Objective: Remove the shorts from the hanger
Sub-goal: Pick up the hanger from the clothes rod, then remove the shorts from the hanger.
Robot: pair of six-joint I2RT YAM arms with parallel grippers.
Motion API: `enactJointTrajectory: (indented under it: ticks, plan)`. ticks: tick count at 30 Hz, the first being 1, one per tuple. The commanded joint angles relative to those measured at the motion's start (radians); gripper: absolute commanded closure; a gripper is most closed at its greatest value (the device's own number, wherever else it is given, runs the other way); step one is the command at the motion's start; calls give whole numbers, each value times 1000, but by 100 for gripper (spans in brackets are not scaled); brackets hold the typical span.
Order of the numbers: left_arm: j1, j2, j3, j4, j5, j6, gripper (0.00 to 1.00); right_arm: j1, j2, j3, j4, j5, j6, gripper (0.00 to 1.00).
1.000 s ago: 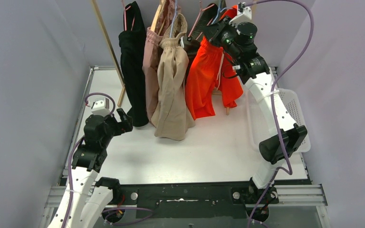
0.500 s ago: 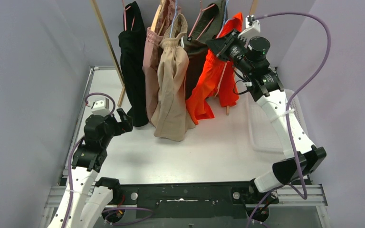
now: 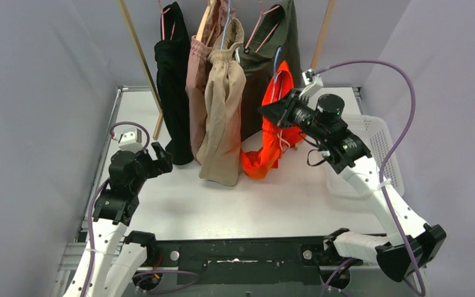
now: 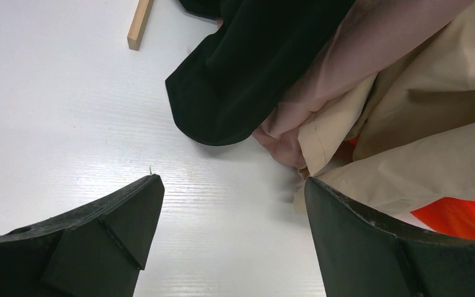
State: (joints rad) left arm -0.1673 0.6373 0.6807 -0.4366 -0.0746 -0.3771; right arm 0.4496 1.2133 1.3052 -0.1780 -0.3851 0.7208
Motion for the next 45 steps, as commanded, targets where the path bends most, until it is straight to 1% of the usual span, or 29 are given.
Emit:
enactJointTrajectory:
  ticks: [1,5,7,9,12,16,19,22,26,29,33,35,37,39,41,43,45]
  plan:
    - [8,-14,41,9,31,-21,15,99,-128,-93,89,-21,-39,100]
    - [8,-20,59,-12,137,-50,14,173,-213,-233,94,31,-10,100]
    - [8,-18,77,-20,199,-64,15,220,-260,-319,122,72,14,100]
    - [6,-17,91,-25,274,-75,14,249,-296,-395,150,82,26,100]
    - [5,-20,101,-15,403,-90,15,279,-322,-447,144,78,1,100]
    - [-2,-19,76,81,616,-130,18,329,-310,-477,84,96,-59,100]
    - [-20,-6,43,189,738,-193,22,351,-299,-497,59,112,-48,100]
    - [-77,15,37,245,795,-200,23,363,-291,-520,92,44,-57,100]
    - [-221,29,44,285,762,-177,23,382,-297,-569,159,-31,-40,100]
    - [-359,42,57,326,675,-149,23,406,-312,-591,194,-53,-17,100]
    - [-528,108,86,402,590,-92,23,471,-331,-613,262,-58,15,100]
    - [-586,144,100,416,518,-50,23,510,-336,-615,282,-44,16,100]
    - [-607,157,95,449,468,-7,23,538,-328,-615,291,-35,22,100]
    - [-608,134,52,584,459,31,24,561,-317,-614,298,-14,30,100]
    - [-608,96,16,657,416,61,25,575,-309,-620,326,-11,35,100]
    - [-609,62,-5,677,382,92,25,581,-304,-623,353,-18,41,100]
    - [-607,42,-13,659,367,111,25,590,-307,-631,384,-18,46,100]
